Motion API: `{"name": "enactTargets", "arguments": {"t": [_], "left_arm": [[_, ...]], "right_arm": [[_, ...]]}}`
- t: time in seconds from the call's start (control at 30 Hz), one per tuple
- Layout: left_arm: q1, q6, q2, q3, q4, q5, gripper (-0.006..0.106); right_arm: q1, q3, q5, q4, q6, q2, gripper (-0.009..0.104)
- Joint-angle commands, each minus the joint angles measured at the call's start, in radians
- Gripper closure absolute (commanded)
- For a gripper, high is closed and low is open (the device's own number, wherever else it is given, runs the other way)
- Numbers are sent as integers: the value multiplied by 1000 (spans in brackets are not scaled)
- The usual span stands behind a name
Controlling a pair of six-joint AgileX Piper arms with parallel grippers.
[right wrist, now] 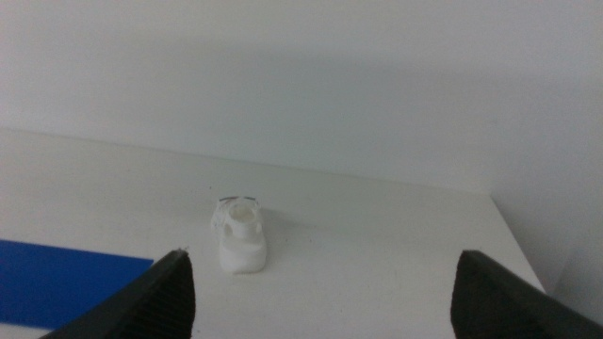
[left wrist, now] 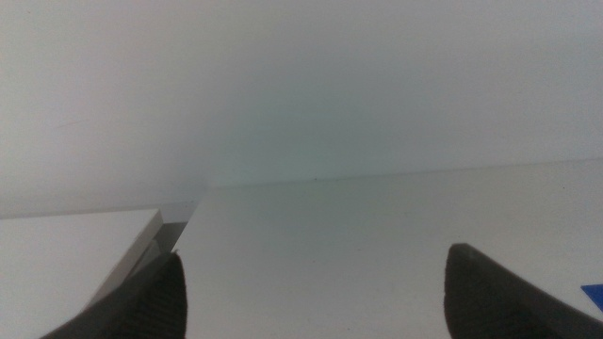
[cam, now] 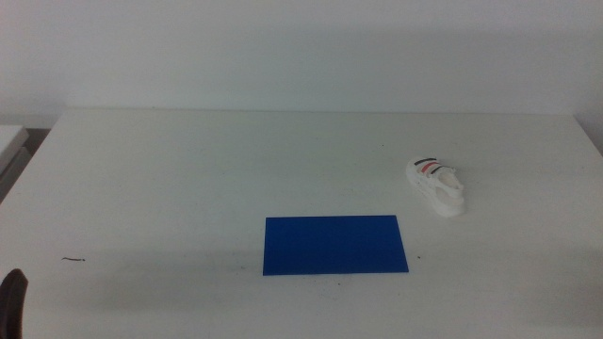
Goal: Use one arm to grab the shoe from the table and place it on the mat.
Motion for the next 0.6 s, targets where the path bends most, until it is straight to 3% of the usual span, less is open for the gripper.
{"name": "enactTargets", "arguments": {"t": [0.0,0.2,0.33,0.43,0.57], "left_arm": [[0,-1,5,0,-4,-13,7],[0,-1,5,0,-4,-13,7],[0,-1,5,0,-4,-13,7],[0,-1,5,0,-4,-13,7],[0,-1,5,0,-4,-13,7]], "right_arm": [[-4,-6,31,-8,-10,-5,5],[3,-278,286,7,12,216,5],[3,-498,392,30,15,504,5],[3,-702,513,90,34,746,5],[17,-962,703,98,63,1074,5]]}}
